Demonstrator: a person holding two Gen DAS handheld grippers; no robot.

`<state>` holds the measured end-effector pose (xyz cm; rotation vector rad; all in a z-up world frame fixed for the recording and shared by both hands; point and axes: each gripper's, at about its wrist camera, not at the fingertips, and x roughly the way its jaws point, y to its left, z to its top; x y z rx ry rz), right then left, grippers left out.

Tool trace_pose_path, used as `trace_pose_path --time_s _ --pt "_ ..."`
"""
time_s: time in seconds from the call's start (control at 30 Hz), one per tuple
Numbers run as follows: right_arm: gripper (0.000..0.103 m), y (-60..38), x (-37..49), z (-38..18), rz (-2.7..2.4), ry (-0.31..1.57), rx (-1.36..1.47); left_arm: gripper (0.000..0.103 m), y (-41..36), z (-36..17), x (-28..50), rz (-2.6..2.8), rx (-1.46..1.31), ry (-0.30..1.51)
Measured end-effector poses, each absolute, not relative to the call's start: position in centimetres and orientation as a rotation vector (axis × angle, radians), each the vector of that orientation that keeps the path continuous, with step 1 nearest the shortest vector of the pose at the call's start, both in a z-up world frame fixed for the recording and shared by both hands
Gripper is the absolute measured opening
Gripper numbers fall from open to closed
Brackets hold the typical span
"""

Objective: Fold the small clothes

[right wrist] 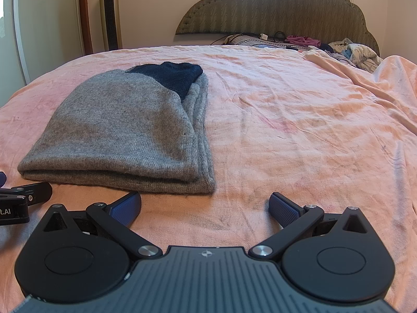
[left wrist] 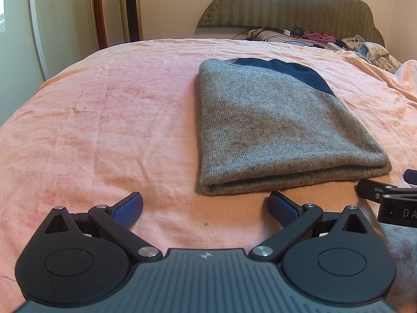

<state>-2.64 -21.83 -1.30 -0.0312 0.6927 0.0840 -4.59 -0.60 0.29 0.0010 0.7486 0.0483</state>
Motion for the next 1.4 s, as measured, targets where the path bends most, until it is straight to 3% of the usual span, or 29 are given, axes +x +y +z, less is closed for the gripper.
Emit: trace_pose_path --time_s 1.4 --pt "0.103 -21.7 -3.4 -0.5 0.092 0.717 -0.025 0.103 -0.7 2.1 -5.1 0.060 -0.004 0.755"
